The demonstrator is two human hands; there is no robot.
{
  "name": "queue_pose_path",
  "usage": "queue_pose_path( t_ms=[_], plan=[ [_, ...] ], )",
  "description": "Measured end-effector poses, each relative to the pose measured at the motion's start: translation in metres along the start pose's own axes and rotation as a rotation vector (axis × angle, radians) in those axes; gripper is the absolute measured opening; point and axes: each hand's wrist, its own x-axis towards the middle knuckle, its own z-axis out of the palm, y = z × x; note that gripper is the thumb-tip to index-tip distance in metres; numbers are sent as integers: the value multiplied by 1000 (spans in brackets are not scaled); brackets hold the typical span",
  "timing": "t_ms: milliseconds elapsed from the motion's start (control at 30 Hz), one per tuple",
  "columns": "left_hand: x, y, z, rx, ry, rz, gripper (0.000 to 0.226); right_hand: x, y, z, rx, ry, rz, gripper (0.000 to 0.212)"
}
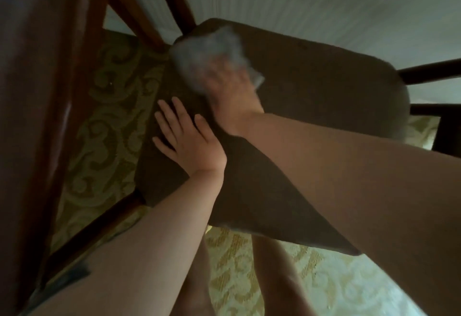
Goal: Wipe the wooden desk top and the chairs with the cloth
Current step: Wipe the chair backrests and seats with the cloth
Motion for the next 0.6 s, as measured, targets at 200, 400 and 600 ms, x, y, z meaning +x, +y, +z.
queue_pose_path(
  t_ms=[200, 400, 600],
  plan=[
    [8, 4, 1, 78, -107, 40, 55, -56, -38, -194, 215, 240, 390, 61],
    [7, 0, 2, 114, -112, 66, 62, -40, -99, -206, 248, 107, 190, 66],
    [9, 1, -3, 119, -131, 81, 63, -50, -22, -194, 312, 239, 462, 65]
  ],
)
